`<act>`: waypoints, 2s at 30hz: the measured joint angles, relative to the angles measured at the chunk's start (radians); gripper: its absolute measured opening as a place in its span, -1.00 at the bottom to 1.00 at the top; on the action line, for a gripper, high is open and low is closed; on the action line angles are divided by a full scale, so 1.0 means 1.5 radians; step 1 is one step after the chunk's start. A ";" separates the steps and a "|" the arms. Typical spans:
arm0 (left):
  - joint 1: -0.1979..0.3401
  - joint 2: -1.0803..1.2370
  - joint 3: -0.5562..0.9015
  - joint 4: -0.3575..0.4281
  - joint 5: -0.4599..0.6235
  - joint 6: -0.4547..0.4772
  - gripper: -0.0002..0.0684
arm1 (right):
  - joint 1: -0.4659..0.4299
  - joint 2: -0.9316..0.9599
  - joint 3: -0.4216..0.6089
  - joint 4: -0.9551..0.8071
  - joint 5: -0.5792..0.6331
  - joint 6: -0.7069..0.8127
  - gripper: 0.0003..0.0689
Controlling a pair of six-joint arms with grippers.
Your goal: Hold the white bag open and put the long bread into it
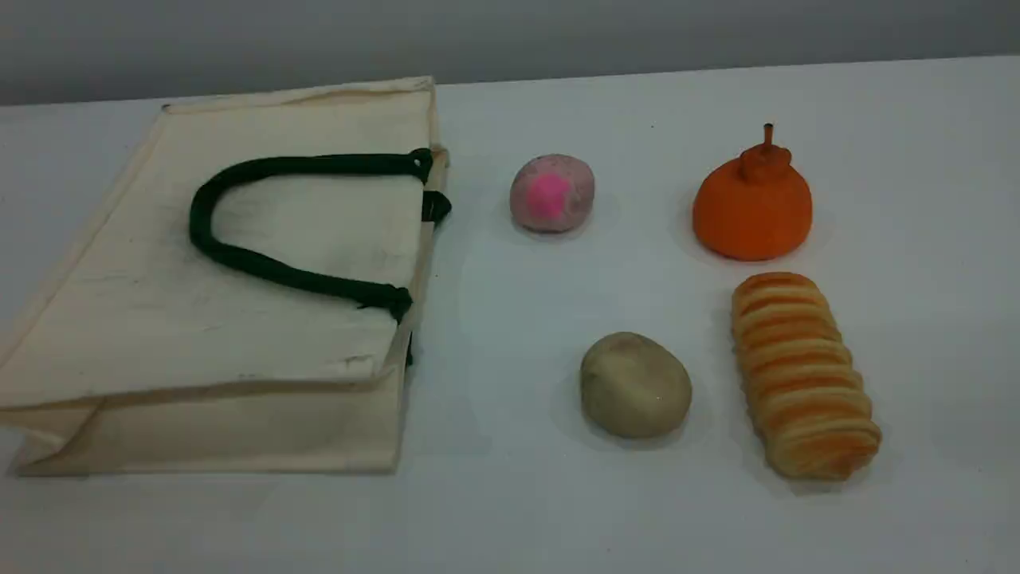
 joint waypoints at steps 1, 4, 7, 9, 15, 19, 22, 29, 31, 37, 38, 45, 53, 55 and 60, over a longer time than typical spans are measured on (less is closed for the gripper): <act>0.000 0.000 0.000 0.000 0.000 0.000 0.30 | 0.000 0.000 0.000 0.000 0.000 0.000 0.33; 0.000 0.000 0.000 0.000 0.000 0.000 0.30 | 0.000 0.000 0.000 0.000 0.000 0.000 0.33; 0.000 0.000 0.000 0.000 0.000 0.000 0.30 | 0.000 0.000 0.000 0.000 0.000 0.000 0.33; 0.000 0.000 0.000 0.000 0.000 0.000 0.30 | 0.000 0.000 0.000 0.000 0.000 0.000 0.33; 0.000 0.000 0.000 0.000 -0.003 0.000 0.30 | 0.000 0.000 0.000 0.000 0.001 0.000 0.33; 0.000 0.000 0.001 0.000 -0.003 0.000 0.30 | 0.000 0.000 0.000 0.000 0.001 0.000 0.33; -0.008 0.000 0.001 0.000 -0.005 -0.002 0.30 | 0.001 0.000 0.000 0.018 0.001 0.010 0.33; -0.013 0.044 -0.026 0.018 -0.019 -0.049 0.30 | 0.001 0.022 -0.001 0.091 -0.008 -0.072 0.33; -0.013 0.083 -0.038 0.035 -0.024 -0.049 0.30 | 0.001 0.059 -0.006 0.089 -0.013 -0.073 0.33; -0.013 0.229 -0.048 0.062 -0.091 -0.093 0.30 | 0.001 0.188 -0.016 0.145 -0.116 -0.121 0.33; -0.013 0.257 -0.048 0.066 -0.106 -0.104 0.30 | 0.001 0.208 -0.016 0.165 -0.146 -0.135 0.33; -0.013 0.458 -0.048 0.074 -0.216 -0.140 0.30 | 0.001 0.402 -0.016 0.326 -0.292 -0.271 0.33; -0.013 0.640 -0.048 0.080 -0.289 -0.173 0.30 | 0.001 0.620 -0.022 0.540 -0.370 -0.470 0.33; -0.013 0.671 -0.048 0.100 -0.318 -0.190 0.30 | 0.001 0.661 -0.022 0.592 -0.370 -0.524 0.33; -0.013 0.748 -0.053 0.152 -0.387 -0.251 0.30 | 0.001 0.724 -0.022 0.724 -0.386 -0.637 0.33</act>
